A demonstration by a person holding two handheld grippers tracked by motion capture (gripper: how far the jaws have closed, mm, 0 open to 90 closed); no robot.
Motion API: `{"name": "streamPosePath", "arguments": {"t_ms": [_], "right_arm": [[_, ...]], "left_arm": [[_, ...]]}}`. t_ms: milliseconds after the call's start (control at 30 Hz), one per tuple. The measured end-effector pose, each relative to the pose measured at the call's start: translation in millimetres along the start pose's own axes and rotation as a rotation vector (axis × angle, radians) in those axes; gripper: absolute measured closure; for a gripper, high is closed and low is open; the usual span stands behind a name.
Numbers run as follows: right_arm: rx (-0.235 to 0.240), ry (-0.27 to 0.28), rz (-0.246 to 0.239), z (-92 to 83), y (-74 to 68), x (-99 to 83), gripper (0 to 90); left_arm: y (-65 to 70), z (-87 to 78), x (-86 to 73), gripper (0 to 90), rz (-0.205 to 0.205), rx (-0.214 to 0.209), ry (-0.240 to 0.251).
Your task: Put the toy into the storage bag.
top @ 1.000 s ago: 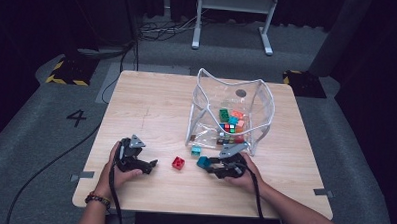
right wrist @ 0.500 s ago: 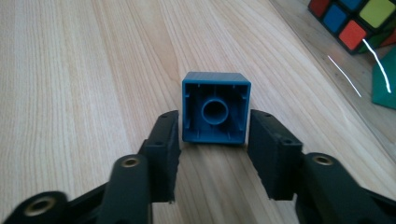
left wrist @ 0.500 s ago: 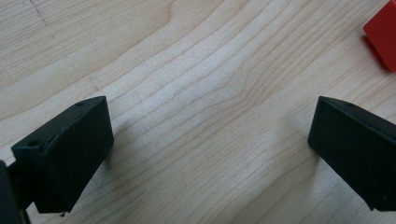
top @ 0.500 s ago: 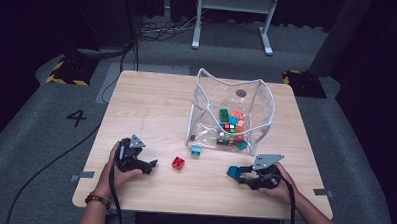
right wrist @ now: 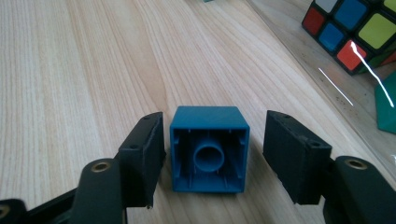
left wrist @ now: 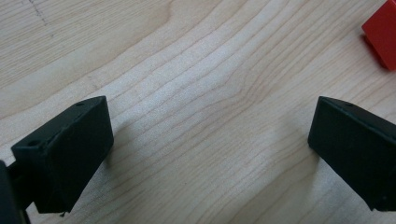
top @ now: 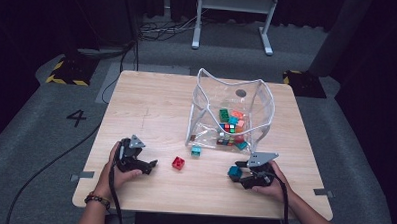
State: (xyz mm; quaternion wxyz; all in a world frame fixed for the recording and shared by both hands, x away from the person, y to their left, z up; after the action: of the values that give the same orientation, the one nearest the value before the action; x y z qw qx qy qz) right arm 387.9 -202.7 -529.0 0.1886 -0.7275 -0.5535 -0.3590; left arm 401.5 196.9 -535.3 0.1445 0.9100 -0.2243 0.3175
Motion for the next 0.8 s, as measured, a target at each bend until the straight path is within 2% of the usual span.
{"name": "streamPosePath", "arguments": {"t_ms": [33,167,333,433,633,767,800], "right_arm": [[-0.002,0.001,0.001,0.6,-0.3,0.4,40.7],[-0.005,0.004,-0.004,-0.7,0.5,1.2,58.1],[-0.012,-0.008,-0.008,-7.0,1.5,-2.6,59.0],[-0.001,0.009,-0.006,-16.4,5.0,-4.9,59.1],[-0.040,0.044,0.019,-44.1,19.5,-8.0,59.1],[-0.073,0.046,0.016,-59.0,28.3,-9.1,59.1],[-0.081,0.046,0.028,-62.7,29.8,-9.3,59.1]], "left_arm": [[0.0,0.1,0.0,0.3,0.000,0.000,0.001],[0.0,0.0,0.0,0.3,0.000,0.000,0.001],[0.0,0.0,0.0,0.3,0.000,0.000,0.000],[0.0,0.0,0.0,0.3,0.000,0.000,0.001],[0.0,0.0,0.0,0.3,0.000,0.000,0.000],[0.0,0.0,0.0,0.3,0.000,0.000,0.000],[0.0,0.0,0.0,0.3,0.000,0.000,0.000]]}}
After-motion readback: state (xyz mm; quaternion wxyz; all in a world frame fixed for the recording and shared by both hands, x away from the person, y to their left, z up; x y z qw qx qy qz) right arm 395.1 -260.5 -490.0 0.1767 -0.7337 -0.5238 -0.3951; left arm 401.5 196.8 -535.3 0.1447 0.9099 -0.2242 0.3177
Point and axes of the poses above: each handheld gripper's, and its own axes: z roughly forward along the jaws, x roughly out of its top, y roughly to its right, the point moved 4 cm from there along z, roughly forward along the jaws, and after that the axes turned 9 degrees about -z, right-handed, at the moved point
